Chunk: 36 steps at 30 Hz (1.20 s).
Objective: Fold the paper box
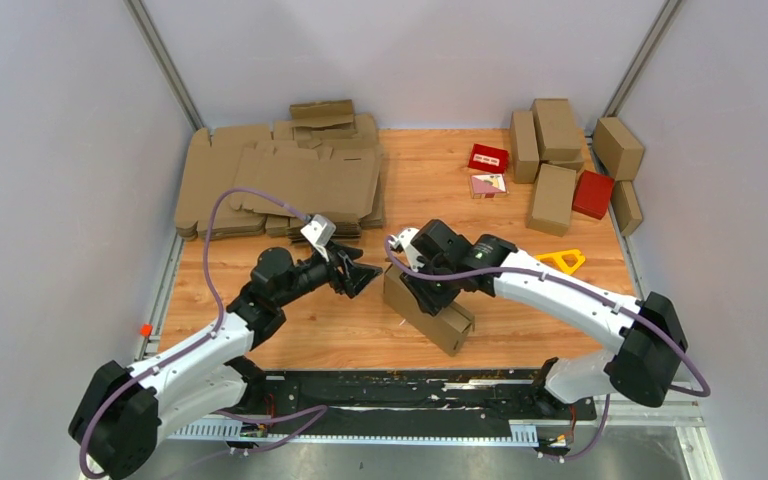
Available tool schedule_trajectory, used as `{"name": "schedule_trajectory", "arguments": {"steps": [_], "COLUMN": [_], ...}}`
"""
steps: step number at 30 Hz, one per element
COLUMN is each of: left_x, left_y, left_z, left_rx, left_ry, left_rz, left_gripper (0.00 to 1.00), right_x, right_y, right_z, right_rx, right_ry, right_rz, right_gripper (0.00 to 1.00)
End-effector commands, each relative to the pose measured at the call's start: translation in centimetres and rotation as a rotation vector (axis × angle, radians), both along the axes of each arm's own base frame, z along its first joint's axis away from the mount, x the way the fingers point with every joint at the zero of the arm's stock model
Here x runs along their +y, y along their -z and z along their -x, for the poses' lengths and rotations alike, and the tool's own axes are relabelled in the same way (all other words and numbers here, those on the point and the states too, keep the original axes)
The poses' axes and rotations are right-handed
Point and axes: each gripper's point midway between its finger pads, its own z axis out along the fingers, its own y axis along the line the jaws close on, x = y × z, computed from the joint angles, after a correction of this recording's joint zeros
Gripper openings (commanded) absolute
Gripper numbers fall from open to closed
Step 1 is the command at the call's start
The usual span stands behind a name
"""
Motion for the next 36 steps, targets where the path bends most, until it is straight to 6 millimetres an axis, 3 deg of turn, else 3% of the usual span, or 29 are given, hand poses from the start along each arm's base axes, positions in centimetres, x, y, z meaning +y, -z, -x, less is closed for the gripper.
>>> {"name": "schedule_trajectory", "arguments": {"steps": [1,2,4,22,27,30,36], "left_x": [0.4,0.5,0.7,1.2,2.0,1.7,1.5], "left_y": [-1.1,-1.1,-1.2,-2.0,-2.1,-3.2,-2.6], "left_z": [-0.9,-0.9,-0.9,-0.3,-2.2,-2.9,-2.7], "left_rx": [-0.013,-0.016,-0.028,-0.114,-0.081,-0.084,-0.130], "left_ry": [-0.041,-0.044,-0.050,-0.043,-0.158,-0.165,-0.147], "left_rz": [0.046,0.047,0.049,0.058,0.079,0.076,0.108], "left_gripper": [0.83,0.95,1.00,0.98,0.98,0.98,0.99], "right_x": [-0.1,-0.1,-0.1,-0.5,-0.2,-0.1,0.4], "right_y": [-1.2,-1.2,-1.1,-1.8,-1.5,-1.5,-1.6], "right_z": [0.2,0.3,0.5,0.9,0.6,0.7,0.8], "right_rx": [-0.038,-0.037,-0.029,-0.026,-0.023,-0.006,-0.012], "right_ry": [-0.005,-0.006,-0.007,-0.002,0.013,0.026,0.020], "right_rz": [-0.045,-0.050,-0.057,-0.066,-0.059,-0.057,-0.096], "right_gripper": [0.37,0.37,0.36,0.33,0.31,0.27,0.28]}}
